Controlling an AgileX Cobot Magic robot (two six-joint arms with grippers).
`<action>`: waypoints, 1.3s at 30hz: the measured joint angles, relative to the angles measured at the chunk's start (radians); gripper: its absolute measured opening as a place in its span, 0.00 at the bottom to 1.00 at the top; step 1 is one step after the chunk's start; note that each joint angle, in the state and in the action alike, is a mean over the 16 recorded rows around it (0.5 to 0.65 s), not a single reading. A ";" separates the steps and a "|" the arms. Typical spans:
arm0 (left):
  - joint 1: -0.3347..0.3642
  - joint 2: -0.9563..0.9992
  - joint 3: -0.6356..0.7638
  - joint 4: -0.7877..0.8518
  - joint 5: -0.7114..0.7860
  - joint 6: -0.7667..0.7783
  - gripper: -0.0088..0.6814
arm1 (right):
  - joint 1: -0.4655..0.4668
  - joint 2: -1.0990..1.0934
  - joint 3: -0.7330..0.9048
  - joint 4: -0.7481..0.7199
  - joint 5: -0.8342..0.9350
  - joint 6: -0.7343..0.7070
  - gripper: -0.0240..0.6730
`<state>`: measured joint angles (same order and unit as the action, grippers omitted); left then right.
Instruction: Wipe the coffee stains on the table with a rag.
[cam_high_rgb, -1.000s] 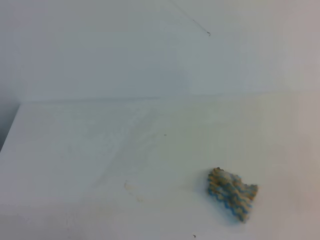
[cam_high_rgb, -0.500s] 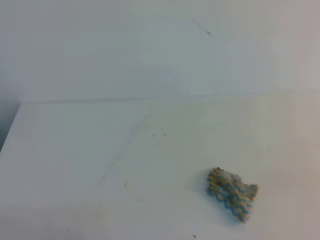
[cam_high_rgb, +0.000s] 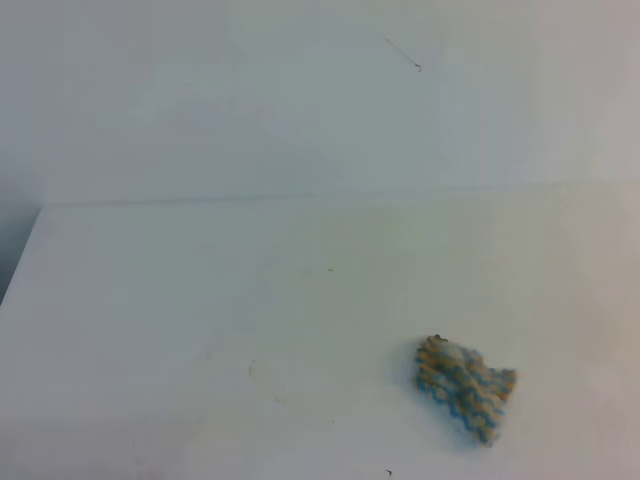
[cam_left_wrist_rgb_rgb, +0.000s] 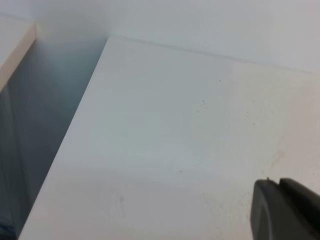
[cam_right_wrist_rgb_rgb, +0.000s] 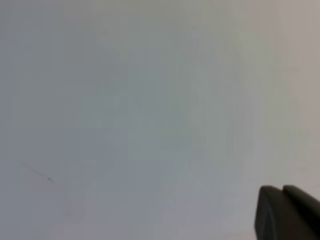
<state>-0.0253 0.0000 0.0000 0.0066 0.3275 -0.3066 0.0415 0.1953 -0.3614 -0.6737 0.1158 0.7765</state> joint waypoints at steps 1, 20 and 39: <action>0.000 0.000 0.000 0.000 0.000 0.000 0.01 | -0.005 -0.002 0.001 0.003 -0.010 -0.001 0.03; 0.000 0.000 0.000 0.000 0.000 0.000 0.01 | -0.059 -0.173 0.217 0.549 -0.025 -0.816 0.03; 0.000 0.000 0.000 0.000 0.000 0.000 0.01 | -0.080 -0.226 0.392 0.556 0.192 -0.679 0.03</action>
<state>-0.0253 0.0000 0.0000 0.0066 0.3272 -0.3065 -0.0387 -0.0311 0.0309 -0.1176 0.3076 0.0971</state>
